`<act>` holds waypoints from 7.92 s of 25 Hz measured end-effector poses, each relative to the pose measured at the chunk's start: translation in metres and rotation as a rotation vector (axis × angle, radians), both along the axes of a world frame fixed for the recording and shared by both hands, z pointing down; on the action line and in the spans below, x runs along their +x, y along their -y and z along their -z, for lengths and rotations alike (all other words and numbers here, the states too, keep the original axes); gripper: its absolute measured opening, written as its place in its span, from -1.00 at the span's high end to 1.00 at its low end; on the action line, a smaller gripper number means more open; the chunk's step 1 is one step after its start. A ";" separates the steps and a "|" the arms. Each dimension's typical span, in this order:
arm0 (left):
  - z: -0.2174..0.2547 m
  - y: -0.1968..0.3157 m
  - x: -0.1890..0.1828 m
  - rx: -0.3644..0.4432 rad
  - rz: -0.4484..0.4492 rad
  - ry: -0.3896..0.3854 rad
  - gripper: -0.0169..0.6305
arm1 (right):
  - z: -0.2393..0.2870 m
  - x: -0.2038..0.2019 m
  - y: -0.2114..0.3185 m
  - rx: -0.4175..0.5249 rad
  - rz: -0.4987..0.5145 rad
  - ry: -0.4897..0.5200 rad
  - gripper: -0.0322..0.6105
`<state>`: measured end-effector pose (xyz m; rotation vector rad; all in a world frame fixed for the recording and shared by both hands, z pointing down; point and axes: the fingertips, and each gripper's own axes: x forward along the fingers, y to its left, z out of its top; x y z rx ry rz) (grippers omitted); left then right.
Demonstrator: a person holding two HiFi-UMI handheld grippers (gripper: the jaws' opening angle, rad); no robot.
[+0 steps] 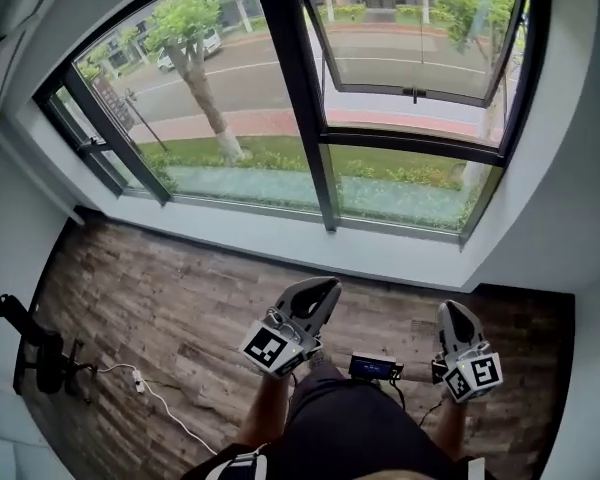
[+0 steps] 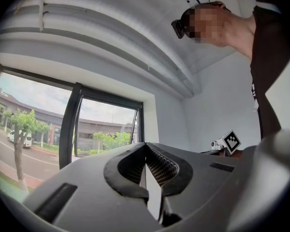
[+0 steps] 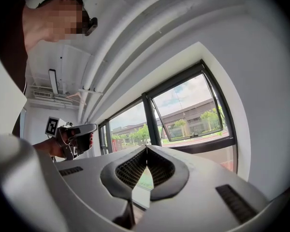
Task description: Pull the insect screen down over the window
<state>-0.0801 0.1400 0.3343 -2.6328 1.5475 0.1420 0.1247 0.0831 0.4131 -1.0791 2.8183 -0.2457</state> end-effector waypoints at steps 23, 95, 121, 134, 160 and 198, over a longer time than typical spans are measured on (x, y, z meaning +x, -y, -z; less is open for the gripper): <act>0.007 0.253 -0.083 0.048 -0.187 -0.125 0.93 | 0.013 -0.062 0.209 -0.013 -0.209 -0.126 0.88; 0.388 0.661 -0.078 0.764 0.459 1.041 0.57 | 0.419 -0.080 0.620 1.005 -0.328 -0.950 0.67; 0.404 0.729 -0.064 0.517 0.560 1.352 0.83 | 0.481 -0.119 0.684 1.042 -0.297 -1.182 0.67; 0.404 0.730 -0.061 0.524 0.586 1.425 0.85 | 0.481 -0.135 0.695 1.123 -0.432 -1.448 0.67; 0.372 0.726 -0.063 0.440 0.483 1.461 0.88 | 0.455 -0.135 0.690 0.982 -0.267 -1.446 0.83; 0.150 0.730 -0.054 0.125 0.211 1.407 0.88 | 0.237 -0.126 0.695 0.735 0.041 -1.507 0.83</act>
